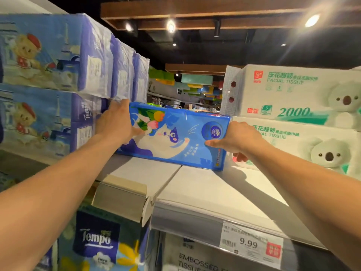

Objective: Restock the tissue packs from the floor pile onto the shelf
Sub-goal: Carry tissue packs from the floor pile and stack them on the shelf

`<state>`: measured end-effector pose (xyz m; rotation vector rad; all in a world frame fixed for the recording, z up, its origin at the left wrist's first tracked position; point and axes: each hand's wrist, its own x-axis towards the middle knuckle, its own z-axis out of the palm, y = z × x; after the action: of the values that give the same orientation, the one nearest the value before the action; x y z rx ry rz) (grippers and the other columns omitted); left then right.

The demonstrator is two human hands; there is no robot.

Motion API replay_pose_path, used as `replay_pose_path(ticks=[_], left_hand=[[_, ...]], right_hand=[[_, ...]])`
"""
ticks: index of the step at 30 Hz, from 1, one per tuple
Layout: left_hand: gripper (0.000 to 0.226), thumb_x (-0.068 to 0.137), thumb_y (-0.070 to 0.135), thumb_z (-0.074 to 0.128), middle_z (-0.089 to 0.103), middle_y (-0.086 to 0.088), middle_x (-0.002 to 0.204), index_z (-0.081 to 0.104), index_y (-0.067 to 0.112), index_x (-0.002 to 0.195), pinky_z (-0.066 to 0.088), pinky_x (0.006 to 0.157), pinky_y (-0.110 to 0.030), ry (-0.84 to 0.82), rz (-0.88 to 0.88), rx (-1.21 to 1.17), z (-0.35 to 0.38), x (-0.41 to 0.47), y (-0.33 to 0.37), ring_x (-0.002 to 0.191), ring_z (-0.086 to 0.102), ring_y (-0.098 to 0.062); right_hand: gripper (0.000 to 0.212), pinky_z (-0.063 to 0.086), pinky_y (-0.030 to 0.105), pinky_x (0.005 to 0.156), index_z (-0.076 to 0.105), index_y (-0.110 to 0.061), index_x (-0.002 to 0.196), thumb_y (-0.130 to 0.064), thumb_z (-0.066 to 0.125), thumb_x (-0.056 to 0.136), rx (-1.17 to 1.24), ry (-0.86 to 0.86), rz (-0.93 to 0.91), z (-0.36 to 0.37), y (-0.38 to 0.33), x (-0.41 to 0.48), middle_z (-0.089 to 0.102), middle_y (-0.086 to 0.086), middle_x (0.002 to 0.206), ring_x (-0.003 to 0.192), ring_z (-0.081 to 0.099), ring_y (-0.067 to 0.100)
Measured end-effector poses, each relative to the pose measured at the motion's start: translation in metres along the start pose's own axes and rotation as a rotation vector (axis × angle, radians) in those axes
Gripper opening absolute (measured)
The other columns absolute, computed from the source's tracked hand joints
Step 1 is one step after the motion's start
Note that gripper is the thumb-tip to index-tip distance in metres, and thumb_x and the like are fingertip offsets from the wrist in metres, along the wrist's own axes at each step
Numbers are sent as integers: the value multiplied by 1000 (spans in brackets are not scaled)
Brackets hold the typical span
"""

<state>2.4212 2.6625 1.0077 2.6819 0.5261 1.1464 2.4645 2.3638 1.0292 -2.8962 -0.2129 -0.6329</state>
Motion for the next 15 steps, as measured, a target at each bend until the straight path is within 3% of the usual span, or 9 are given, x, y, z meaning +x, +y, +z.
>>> replay_pose_path(ticks=[2,5,7,11,13,15], left_hand=[[95,62,56,86,47,-14,133,40,16,135,44,73,-43,-25,-8,0,-2,2,3,110,60,-38],[95,62,50,88,49,-14,132,40,16,136,49,83,-47,-59,-28,-59,-7,3,3,115,57,-38],[97,58,57,87,51,-12,129,41,17,134,52,86,-48,-70,-32,-81,-10,-2,0,113,57,-36],[102,62,66,81,45,-10,138,36,20,142,52,90,-48,-74,-9,-80,-25,-22,1,117,56,-32],[103,65,68,78,44,-8,142,32,22,146,51,93,-46,-79,21,-94,-34,-35,6,120,55,-30],[107,66,71,75,42,-7,147,27,26,150,49,98,-46,-105,60,-86,-44,-50,13,125,51,-28]], right_hand=[[64,63,37,65,62,-21,94,-80,69,69,16,-54,11,-4,-1,-2,70,1,63,48,70,21],[66,63,37,67,60,-21,92,-83,65,69,-5,-132,5,-12,2,-6,72,3,62,50,72,21],[69,62,35,65,59,-17,85,-85,62,70,-38,-150,-12,-19,7,-11,72,3,65,52,73,21],[72,53,34,66,50,-19,71,-90,51,72,-191,21,-117,-37,17,-27,64,2,72,65,62,20],[73,45,34,62,45,-18,67,-90,46,75,-218,91,-171,-42,22,-42,53,1,68,62,50,20],[71,40,35,61,44,-16,70,-86,44,80,-198,109,-236,-47,25,-60,52,2,72,64,49,22]])
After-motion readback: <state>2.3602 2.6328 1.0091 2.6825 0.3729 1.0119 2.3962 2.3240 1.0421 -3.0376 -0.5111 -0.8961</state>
